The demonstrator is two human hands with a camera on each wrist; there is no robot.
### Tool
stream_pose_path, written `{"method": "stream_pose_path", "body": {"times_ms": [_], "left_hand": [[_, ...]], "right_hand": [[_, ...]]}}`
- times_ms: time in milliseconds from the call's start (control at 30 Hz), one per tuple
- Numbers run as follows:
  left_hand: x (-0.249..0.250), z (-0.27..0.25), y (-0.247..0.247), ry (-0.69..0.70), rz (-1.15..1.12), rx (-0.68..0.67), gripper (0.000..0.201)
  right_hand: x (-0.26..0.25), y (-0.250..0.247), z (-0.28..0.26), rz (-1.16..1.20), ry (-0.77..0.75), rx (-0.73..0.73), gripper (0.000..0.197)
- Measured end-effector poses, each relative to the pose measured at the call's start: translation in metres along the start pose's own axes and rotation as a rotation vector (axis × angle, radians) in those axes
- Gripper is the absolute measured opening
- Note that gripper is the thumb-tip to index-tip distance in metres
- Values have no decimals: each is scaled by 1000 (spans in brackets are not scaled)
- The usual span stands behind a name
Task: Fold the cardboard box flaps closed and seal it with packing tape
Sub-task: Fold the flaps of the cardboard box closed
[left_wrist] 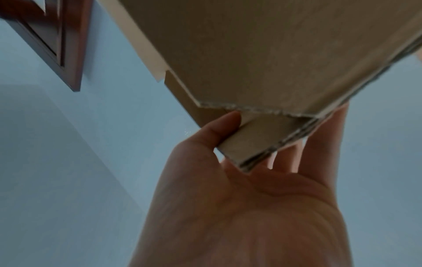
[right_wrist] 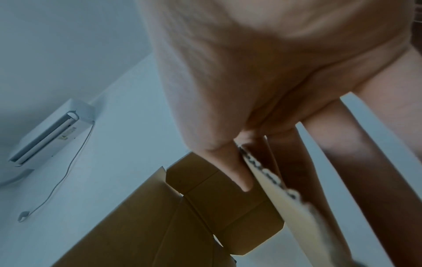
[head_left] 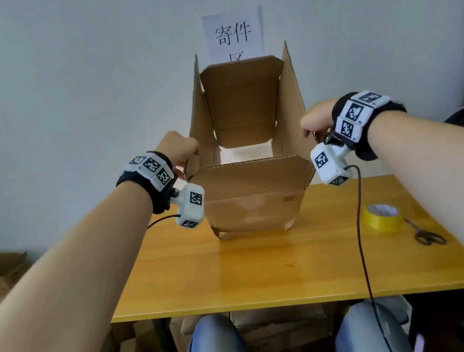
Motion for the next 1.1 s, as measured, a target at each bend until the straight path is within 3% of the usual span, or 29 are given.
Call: {"method": "stream_pose_path", "body": {"times_ms": [100,200,267,367,533,600,667,833,933,1033,1100], "left_hand": [[2,-2,-3,-13,-20,12,11],[8,0,-5,7,-31,49,20],[12,8,-7,47,-29,73,14],[12,21,-7,101,-27,129,21],[-1,38,-1,80,68,154,21],[-1,43,-2,78,123,186,14],[9,51,-7,104,142,202,21],[43,66,-13,168,40,209,39],[42,71,-4,142,-48,150,38],[39,74,6,118,-94,134,28],[38,77,9,121,-84,140,26]], "right_hand": [[-1,0,-2,-9,-35,22,25],[-1,0,-2,134,-60,60,32],[0,-1,4,320,-55,75,27],[1,3,12,554,-96,107,22],[-3,13,22,637,-118,175,10],[-3,12,30,671,-115,229,29],[-5,4,32,710,-114,276,40],[-11,-18,51,883,-130,338,27],[-17,-18,50,896,-174,353,38],[-23,-5,56,837,-269,278,23],[-25,1,60,725,-274,311,18]]}}
Point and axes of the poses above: each hand's wrist, its own z-axis towards the middle knuckle, its own y-axis out of the palm, x = y × z, the point moved 2 cm from there along z, towards the middle knuckle, and after that the axes turned 9 degrees about y, right-handed, at the moved point
